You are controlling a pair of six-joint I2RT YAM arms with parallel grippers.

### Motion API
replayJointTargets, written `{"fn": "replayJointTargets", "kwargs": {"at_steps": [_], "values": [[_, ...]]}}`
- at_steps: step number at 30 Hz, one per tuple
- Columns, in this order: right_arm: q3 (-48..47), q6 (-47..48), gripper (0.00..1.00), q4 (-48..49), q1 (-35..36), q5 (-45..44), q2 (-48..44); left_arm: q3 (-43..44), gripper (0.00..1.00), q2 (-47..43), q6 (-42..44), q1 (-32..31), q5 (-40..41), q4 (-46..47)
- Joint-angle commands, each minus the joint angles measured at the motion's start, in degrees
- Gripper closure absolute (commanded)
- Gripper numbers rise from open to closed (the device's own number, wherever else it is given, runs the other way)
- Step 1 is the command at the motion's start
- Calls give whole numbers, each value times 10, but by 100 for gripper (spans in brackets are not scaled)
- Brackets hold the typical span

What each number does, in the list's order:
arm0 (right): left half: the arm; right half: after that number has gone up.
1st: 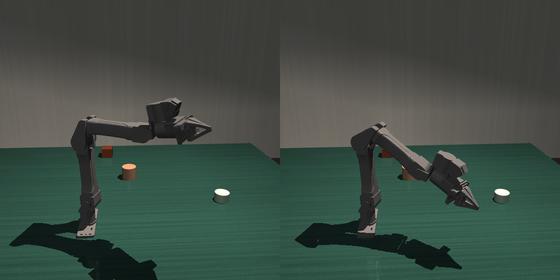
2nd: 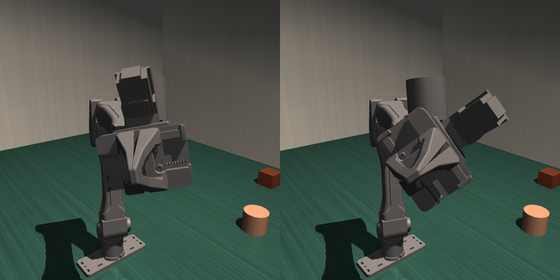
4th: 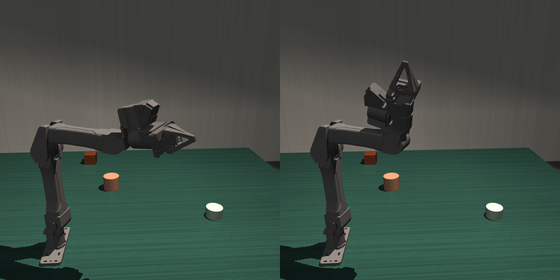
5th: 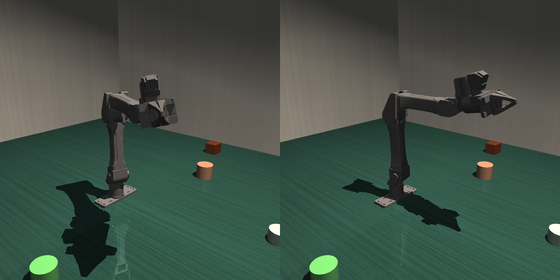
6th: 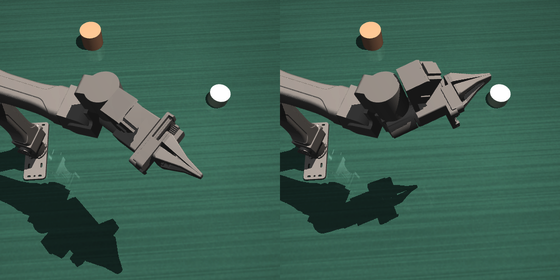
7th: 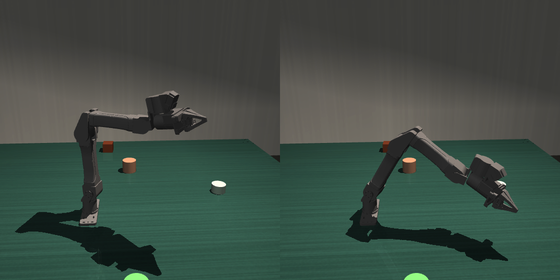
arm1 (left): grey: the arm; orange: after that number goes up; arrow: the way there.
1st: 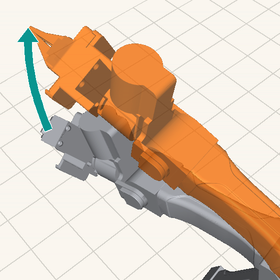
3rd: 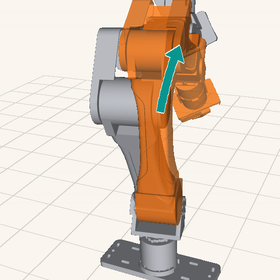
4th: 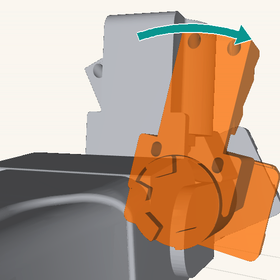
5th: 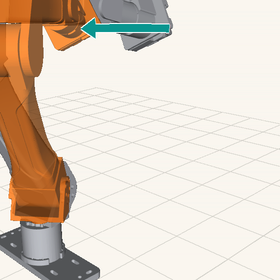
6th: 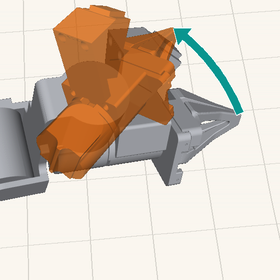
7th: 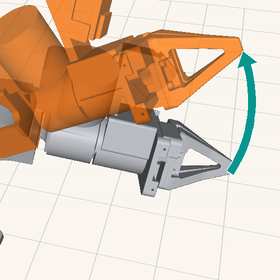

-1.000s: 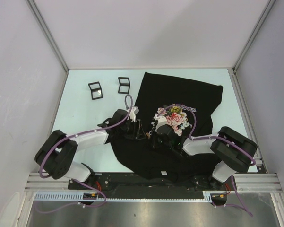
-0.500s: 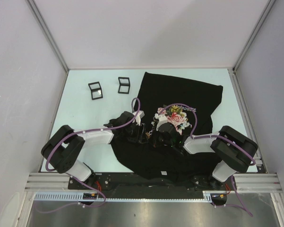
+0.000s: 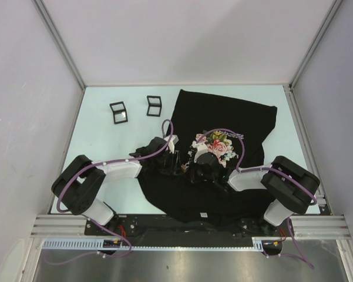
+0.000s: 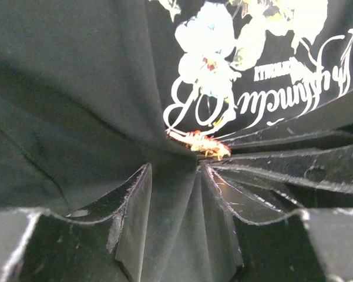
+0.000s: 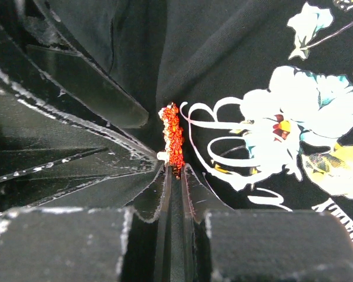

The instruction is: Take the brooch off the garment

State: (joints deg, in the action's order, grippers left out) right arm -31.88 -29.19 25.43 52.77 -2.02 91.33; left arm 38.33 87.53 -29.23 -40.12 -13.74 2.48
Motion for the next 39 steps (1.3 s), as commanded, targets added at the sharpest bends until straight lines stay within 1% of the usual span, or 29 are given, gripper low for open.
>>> {"fn": "replayJointTargets", "kwargs": {"at_steps": [1,4,12,20,25,30,34,39], "values": [[0,14,100,32,1,4,3,25,56,12,-20,-3,-12,31],[0,18,100,34,1,6,3,27,54,15,-22,-3,-13,33],[0,40,100,49,8,14,7,37,56,24,-27,-2,6,24],[-6,71,100,53,27,13,24,52,57,41,-42,-2,-5,29],[-6,59,100,44,28,-1,20,40,58,16,-54,-2,38,28],[-6,37,100,29,28,-38,19,22,54,-16,-76,-2,106,24],[-6,26,100,22,25,-51,17,3,51,-43,-86,-2,124,36],[-6,26,100,11,23,-62,10,-5,51,-62,-75,-2,123,23]]}}
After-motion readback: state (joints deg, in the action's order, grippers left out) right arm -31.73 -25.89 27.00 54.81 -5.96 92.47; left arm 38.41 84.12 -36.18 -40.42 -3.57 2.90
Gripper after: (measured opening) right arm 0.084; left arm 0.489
